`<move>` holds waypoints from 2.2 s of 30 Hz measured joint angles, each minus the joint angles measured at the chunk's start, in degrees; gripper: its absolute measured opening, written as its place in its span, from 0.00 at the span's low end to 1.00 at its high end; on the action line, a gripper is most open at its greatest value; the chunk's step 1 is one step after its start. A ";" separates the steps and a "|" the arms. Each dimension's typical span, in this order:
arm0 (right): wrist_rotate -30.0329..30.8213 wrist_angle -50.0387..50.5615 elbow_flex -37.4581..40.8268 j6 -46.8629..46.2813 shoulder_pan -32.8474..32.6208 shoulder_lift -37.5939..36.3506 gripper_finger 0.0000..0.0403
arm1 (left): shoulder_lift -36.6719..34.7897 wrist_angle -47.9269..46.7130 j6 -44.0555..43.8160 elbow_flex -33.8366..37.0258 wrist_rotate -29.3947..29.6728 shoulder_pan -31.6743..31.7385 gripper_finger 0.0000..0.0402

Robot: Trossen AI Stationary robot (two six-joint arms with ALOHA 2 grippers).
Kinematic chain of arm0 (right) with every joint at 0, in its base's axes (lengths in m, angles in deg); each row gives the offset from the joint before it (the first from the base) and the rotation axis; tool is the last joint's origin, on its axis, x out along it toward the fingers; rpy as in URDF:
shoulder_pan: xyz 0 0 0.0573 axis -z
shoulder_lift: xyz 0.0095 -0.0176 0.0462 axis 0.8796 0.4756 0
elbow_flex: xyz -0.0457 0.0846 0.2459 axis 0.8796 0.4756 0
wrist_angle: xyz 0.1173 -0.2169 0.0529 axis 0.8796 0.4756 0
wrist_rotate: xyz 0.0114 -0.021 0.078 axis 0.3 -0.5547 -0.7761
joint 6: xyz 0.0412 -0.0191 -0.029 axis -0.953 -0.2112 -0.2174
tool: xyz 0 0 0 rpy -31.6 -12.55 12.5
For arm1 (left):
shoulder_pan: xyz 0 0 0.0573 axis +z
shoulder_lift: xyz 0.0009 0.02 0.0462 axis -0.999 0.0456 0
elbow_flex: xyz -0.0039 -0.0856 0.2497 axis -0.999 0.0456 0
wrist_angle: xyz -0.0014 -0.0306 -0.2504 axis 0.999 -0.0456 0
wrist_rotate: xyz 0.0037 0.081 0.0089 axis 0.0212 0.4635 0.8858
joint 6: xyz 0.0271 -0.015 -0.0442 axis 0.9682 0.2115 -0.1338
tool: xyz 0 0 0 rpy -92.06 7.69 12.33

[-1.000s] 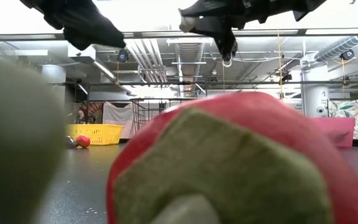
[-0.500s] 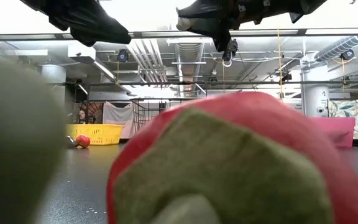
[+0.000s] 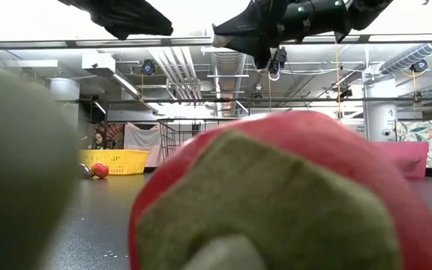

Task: Sort produce into baskets
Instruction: Put the large white garlic into the pink bin

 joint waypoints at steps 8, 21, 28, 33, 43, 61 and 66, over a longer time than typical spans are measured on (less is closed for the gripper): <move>-8.73 -0.09 0.15 11.70 -3.35 -0.28 0.33 | 1.11 2.98 -1.89 1.52 -1.26 -2.59 0.22; -9.17 -3.22 0.22 11.49 5.31 -0.35 0.33 | -4.20 12.83 11.87 7.39 -10.33 5.45 0.22; -16.18 -8.12 0.75 9.16 8.12 -0.11 0.32 | -4.46 25.42 7.66 9.29 -28.23 9.94 0.18; -14.00 -13.17 1.03 6.80 7.94 1.12 0.31 | -4.17 27.32 4.83 10.51 -22.34 9.93 0.15; -2.43 -9.49 1.09 2.53 8.07 1.57 0.31 | -8.21 12.36 5.19 7.38 -8.23 9.97 0.14; 23.17 34.96 -0.56 -20.62 14.55 -8.62 0.31 | -9.88 5.60 4.76 5.96 -6.77 11.26 0.14; 33.61 52.41 -4.54 -28.86 14.46 -12.26 0.31 | -9.88 5.59 4.80 5.96 -6.77 11.26 0.14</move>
